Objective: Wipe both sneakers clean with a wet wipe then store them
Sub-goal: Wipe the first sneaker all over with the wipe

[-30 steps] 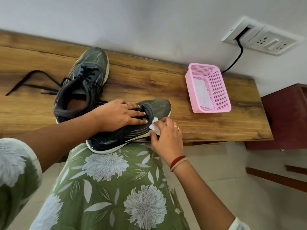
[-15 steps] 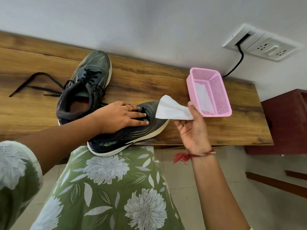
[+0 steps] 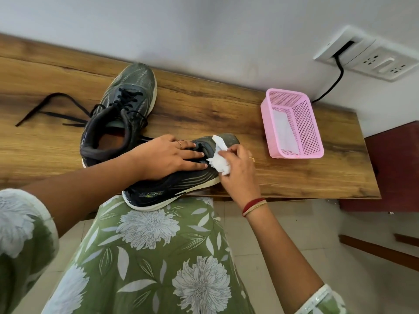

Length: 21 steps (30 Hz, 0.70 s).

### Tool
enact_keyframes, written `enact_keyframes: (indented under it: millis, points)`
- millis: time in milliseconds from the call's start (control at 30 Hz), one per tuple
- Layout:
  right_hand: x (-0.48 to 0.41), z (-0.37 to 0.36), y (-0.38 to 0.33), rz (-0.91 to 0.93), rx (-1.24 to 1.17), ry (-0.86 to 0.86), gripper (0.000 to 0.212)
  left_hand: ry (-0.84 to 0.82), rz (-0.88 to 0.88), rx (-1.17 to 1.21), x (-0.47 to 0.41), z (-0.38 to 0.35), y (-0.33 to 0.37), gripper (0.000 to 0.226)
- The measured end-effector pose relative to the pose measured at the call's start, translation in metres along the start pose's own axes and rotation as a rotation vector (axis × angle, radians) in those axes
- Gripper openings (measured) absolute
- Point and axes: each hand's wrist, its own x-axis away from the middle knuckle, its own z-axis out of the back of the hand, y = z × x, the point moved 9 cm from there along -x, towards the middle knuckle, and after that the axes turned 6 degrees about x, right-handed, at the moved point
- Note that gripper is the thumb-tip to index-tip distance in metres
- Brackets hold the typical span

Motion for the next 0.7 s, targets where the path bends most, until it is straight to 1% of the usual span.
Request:
enact_keyframes:
  millis: [33,100,167,233,267,333,433,500,533,600,667,700]
  points:
    - [-0.002,0.001,0.0,0.005,0.008,0.018,0.034,-0.007,-0.011,-0.009,0.0,0.0,0.001,0.068]
    - [-0.008,0.003,-0.001,0.055,0.023,0.039,0.029,-0.013,0.003,0.013,0.0,0.002,-0.003,0.061]
    - [-0.014,0.006,-0.007,0.169,0.045,0.05,0.027,-0.008,0.02,0.021,0.0,0.001,-0.005,0.056]
    - [-0.015,0.009,-0.012,0.276,0.098,0.046,0.032,0.019,0.002,-0.009,-0.001,-0.002,-0.003,0.06]
    - [-0.015,0.01,-0.012,0.299,0.129,0.042,0.036,0.022,-0.012,-0.012,0.0,-0.002,0.001,0.063]
    - [-0.017,0.015,-0.007,0.291,0.168,0.077,0.043,0.009,0.003,0.006,0.002,0.003,-0.001,0.061]
    - [-0.014,0.013,0.0,0.194,0.133,0.131,0.033,0.021,0.023,0.009,0.002,0.002,-0.005,0.057]
    - [-0.005,0.005,-0.002,0.098,0.083,0.105,0.027,0.017,0.008,-0.003,0.001,-0.002,-0.002,0.06]
    - [0.001,0.001,-0.004,0.079,0.072,0.083,0.026,-0.003,0.015,0.015,0.001,-0.004,-0.003,0.06]
    - [0.008,-0.002,-0.01,0.099,0.081,0.051,0.026,-0.026,0.026,0.038,0.0,-0.003,-0.004,0.061]
    - [0.002,0.006,-0.002,0.105,0.131,0.076,0.028,-0.004,-0.004,0.009,-0.002,0.001,0.0,0.068]
    - [-0.004,0.012,0.004,0.082,0.168,0.105,0.03,-0.037,-0.017,0.007,-0.002,-0.002,0.003,0.072]
